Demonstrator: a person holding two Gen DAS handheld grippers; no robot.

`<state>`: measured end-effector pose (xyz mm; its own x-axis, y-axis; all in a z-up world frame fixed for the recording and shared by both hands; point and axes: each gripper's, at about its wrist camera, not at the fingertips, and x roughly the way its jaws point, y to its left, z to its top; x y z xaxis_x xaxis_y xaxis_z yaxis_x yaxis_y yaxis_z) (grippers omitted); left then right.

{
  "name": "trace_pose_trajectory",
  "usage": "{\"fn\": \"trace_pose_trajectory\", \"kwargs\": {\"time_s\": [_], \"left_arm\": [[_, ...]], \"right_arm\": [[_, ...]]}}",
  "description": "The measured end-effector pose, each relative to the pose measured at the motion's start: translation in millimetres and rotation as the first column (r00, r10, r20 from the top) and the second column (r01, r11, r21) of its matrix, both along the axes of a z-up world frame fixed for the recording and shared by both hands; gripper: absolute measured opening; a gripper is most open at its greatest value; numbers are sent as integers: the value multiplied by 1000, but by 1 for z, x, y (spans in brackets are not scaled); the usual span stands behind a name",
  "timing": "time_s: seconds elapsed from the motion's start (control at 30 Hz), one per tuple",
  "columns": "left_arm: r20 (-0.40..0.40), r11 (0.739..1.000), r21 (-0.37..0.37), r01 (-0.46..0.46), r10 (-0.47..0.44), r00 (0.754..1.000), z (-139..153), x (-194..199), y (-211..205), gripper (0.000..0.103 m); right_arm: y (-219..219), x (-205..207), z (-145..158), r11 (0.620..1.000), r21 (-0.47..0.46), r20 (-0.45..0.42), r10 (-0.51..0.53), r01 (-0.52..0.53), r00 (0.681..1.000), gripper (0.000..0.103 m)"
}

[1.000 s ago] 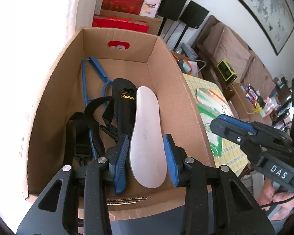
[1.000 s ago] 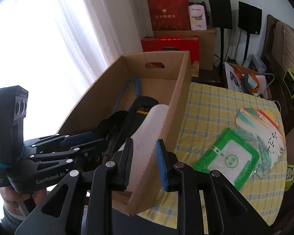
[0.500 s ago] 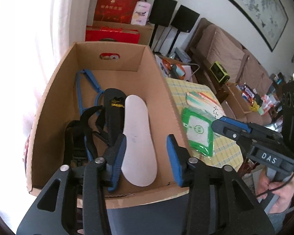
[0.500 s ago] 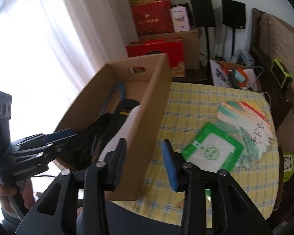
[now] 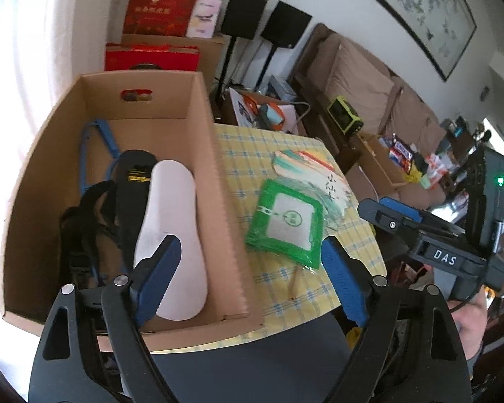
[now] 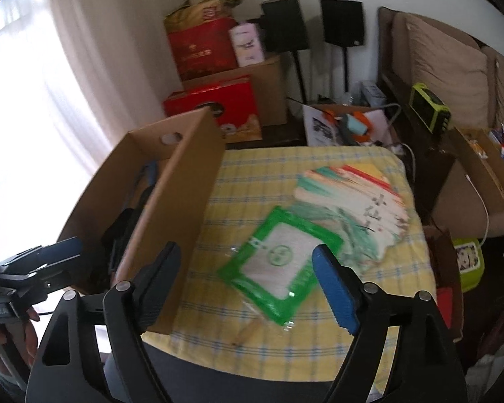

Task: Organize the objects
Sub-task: 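Move the right gripper over the green desiccant packet on the table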

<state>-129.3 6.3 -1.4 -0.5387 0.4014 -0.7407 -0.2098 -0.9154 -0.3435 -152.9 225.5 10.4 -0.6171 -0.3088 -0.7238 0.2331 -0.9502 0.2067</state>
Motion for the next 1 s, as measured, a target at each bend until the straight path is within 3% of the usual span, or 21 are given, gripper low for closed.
{"fn": "trace_pose_trajectory", "kwargs": {"time_s": [0.13, 0.6, 0.83, 0.9, 1.0], "left_arm": [[-15, 1000, 20, 22, -21, 1000, 0, 1, 17, 96], [-37, 993, 22, 113, -112, 993, -4, -2, 75, 102], [-8, 994, -9, 110, -111, 994, -9, -18, 97, 102], [15, 994, 9, 107, -107, 994, -12, -25, 100, 101], [34, 995, 23, 96, -96, 995, -20, -31, 104, 101]], "right_arm": [[22, 1, -7, 999, -1, 18, -35, 35, 999, 84], [76, 1, -31, 989, -53, 68, -132, 135, 989, 84], [94, -6, -50, 976, -161, 123, -128, 147, 984, 84], [97, -8, -59, 971, -189, 144, -123, 149, 982, 82], [100, -13, -76, 962, -229, 186, -105, 147, 977, 70]]}}
